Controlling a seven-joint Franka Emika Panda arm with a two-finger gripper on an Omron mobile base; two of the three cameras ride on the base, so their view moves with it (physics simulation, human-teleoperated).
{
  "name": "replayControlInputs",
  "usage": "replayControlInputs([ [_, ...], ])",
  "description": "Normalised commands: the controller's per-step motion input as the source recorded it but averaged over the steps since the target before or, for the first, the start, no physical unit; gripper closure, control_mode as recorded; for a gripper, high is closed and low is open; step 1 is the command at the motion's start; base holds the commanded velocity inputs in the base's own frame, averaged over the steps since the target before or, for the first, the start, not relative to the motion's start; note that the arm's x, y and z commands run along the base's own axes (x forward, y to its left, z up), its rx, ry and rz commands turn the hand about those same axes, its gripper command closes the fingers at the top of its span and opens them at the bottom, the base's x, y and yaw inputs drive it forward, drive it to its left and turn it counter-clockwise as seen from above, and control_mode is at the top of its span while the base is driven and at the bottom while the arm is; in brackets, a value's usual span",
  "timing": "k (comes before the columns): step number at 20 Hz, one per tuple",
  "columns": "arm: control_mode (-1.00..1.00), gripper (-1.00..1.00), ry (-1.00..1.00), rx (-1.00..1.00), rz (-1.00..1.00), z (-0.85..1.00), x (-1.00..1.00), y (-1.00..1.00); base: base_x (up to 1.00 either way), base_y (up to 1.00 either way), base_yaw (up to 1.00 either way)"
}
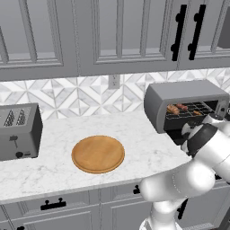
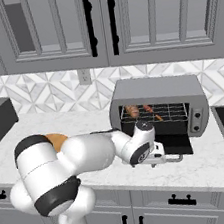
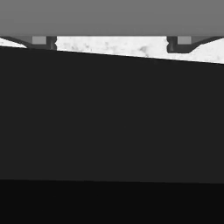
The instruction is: Pick up the kebab skewer and baguette bread, and place them inside the toaster oven. Close the toaster oven door and start by setting the timer.
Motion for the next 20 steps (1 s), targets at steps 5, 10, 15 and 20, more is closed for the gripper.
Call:
replayControlInputs([
  [5,-1.0,-1.0,-0.04,0.0,-0.05,-0.23,0.15,0.0,0.0,0.0,0.0],
  [10,-1.0,-1.0,-0.05,0.0,-0.03,-0.01,0.36,0.0,0.0,0.0,0.0],
  [15,-1.0,-1.0,-0.07,0.0,-0.02,0.09,0.53,0.11,0.0,0.0,0.0],
  [20,-1.0,-1.0,-0.14,0.0,-0.03,0.31,0.55,0.26,0.0,0.0,0.0],
])
